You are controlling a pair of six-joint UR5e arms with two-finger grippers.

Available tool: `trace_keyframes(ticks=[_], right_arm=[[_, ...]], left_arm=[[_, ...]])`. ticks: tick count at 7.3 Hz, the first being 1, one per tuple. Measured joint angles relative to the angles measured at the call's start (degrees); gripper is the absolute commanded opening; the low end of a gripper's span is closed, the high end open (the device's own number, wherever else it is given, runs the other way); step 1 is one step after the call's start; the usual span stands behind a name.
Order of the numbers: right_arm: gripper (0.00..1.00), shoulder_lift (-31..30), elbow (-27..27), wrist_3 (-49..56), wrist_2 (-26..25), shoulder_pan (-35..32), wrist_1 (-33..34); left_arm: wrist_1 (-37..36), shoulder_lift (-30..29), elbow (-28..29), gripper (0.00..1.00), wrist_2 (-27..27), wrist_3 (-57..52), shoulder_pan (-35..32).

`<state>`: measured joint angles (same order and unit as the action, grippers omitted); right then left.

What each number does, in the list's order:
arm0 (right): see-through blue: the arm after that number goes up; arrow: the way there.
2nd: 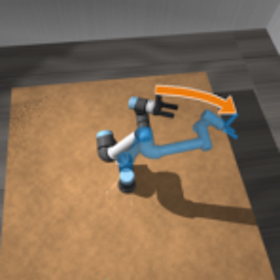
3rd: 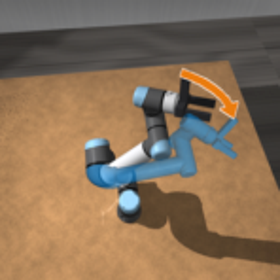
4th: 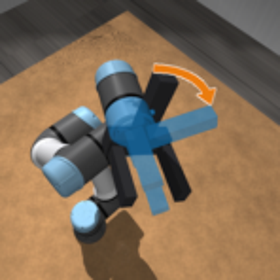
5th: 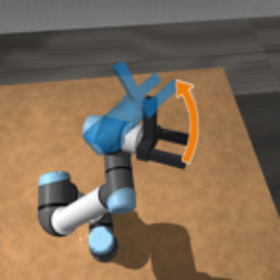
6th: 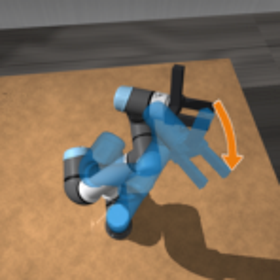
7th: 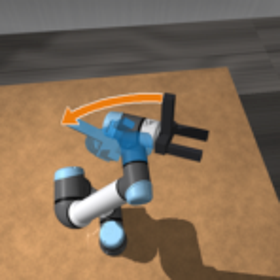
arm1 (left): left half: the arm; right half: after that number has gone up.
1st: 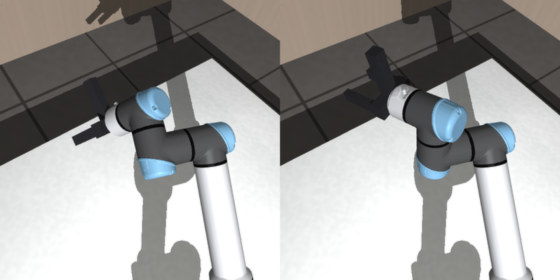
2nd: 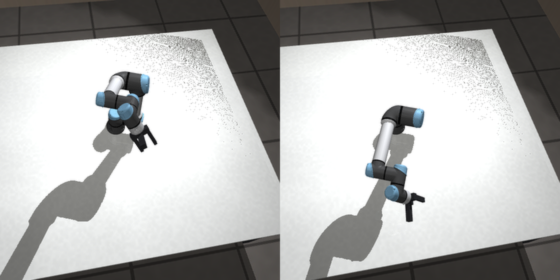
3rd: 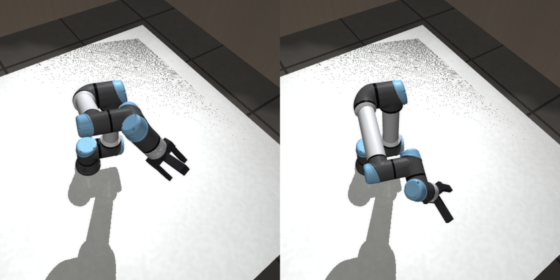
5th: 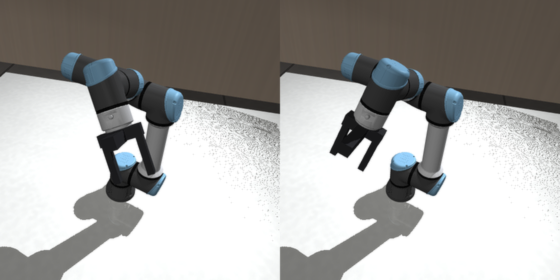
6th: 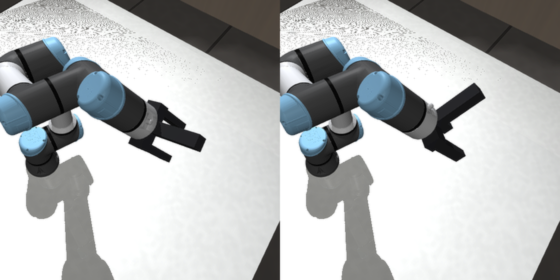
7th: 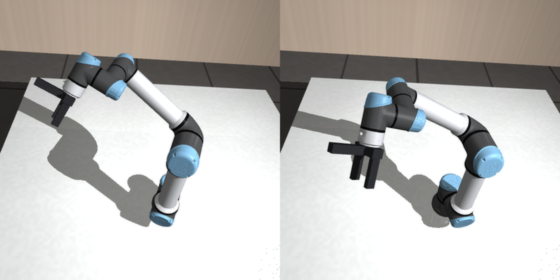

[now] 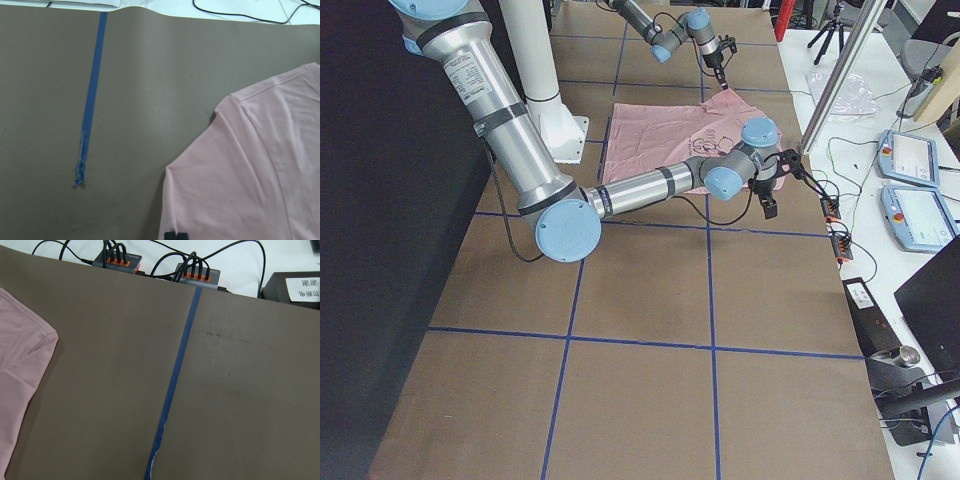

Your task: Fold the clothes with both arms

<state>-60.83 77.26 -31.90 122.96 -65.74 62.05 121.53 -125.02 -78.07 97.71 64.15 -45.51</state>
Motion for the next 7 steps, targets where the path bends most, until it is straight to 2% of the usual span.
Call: trace_keyframes(ticks=[2,3,4,6,7], right_arm=[[1.00,0.01,0.00,0.00,0.00,0.00,0.04],[1.00,0.03,0.00,-0.02,0.00,0.02,0.04],[1.00,0.07,0.00,-0.06,0.00,0.05,0.04],[1.00,0.22,0.59,-1.60,-0.04,0.35,-0.05],[1.00,0.28,2.12,-5.20,-0.40,1.25,-0.06]], left_arm=[[-10.39,-9.05,3.21,0.00,-0.55,3.35,2.46],[-11.97,-12.72,6.80,0.27,-1.39,4.47,3.48],[-12.49,-14.77,9.38,0.99,-2.23,4.86,4.07],[-12.80,-15.61,10.09,1.00,-2.74,3.59,4.41],[-12.81,-14.71,7.28,1.00,-2.53,3.05,4.47]])
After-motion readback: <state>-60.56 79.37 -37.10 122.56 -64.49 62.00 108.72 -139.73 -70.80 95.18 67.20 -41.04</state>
